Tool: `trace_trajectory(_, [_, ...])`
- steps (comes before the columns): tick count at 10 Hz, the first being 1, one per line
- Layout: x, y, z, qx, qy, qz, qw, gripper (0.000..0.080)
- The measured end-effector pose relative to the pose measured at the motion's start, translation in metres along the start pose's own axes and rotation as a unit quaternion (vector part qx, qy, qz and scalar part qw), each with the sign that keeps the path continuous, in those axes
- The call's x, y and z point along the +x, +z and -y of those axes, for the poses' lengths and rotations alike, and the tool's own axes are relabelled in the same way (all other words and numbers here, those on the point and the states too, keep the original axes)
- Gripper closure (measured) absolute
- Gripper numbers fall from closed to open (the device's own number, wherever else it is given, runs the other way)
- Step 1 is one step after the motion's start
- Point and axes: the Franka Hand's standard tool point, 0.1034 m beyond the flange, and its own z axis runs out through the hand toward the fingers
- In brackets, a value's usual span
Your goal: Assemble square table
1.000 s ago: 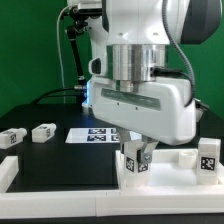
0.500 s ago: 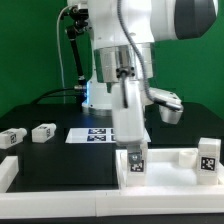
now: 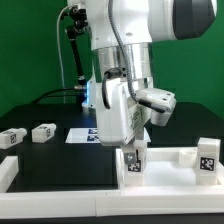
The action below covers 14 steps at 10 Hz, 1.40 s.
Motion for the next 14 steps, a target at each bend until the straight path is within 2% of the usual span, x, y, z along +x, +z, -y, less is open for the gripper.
trace_trajectory(1, [0.000, 0.000, 0.000, 0.000, 0.000, 0.000, 1.000, 0.0328])
trace_trajectory(2, [0.000, 0.001, 0.000, 0.000, 0.000, 0.000, 1.000, 0.0212])
trace_trajectory(3, [0.000, 0.001, 0.000, -0.001, 0.000, 0.000, 1.000, 0.0212])
trace_trajectory(4, [-0.002, -0.001, 0.000, 0.001, -0.002, 0.000, 1.000, 0.0163])
trace_trajectory(6, [-0.022, -0.023, 0.000, 0.012, -0.012, 0.013, 1.000, 0.0154])
trace_trajectory(7, [-0.034, -0.032, -0.005, 0.014, -0.014, 0.018, 1.000, 0.0151])
trace_trajectory(8, [-0.049, -0.038, -0.015, 0.013, -0.016, 0.023, 1.000, 0.0151])
trace_trajectory(9, [-0.057, -0.039, -0.021, 0.008, -0.023, 0.025, 0.999, 0.0151])
trace_trajectory(14, [-0.055, -0.036, -0.021, 0.006, -0.025, 0.024, 0.999, 0.0151])
